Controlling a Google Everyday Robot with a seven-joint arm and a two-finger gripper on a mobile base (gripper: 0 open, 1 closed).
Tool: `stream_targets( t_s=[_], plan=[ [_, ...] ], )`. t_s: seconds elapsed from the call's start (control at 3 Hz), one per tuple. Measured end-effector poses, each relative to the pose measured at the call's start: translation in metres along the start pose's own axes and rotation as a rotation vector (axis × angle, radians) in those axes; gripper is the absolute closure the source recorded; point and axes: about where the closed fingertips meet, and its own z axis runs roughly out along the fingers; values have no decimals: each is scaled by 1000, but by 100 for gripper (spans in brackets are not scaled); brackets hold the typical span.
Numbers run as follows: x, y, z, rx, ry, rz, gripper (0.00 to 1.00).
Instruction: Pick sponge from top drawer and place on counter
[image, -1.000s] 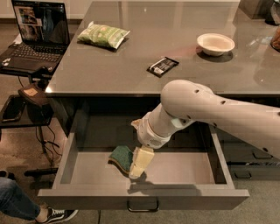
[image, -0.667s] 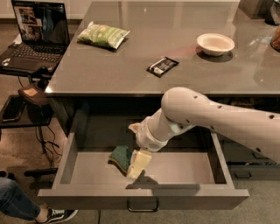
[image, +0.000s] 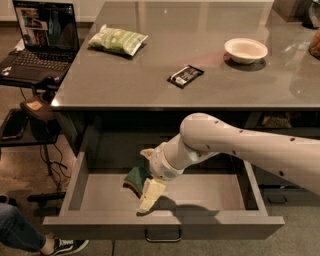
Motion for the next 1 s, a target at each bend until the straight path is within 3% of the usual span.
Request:
stream_targets(
  t_s=[0.33, 0.67, 1.0],
  plan=[
    [1, -3, 0, 8, -19, 18, 0],
    [1, -26, -20, 64, -98, 124, 0],
    [4, -29, -4, 111, -91, 132, 0]
  ],
)
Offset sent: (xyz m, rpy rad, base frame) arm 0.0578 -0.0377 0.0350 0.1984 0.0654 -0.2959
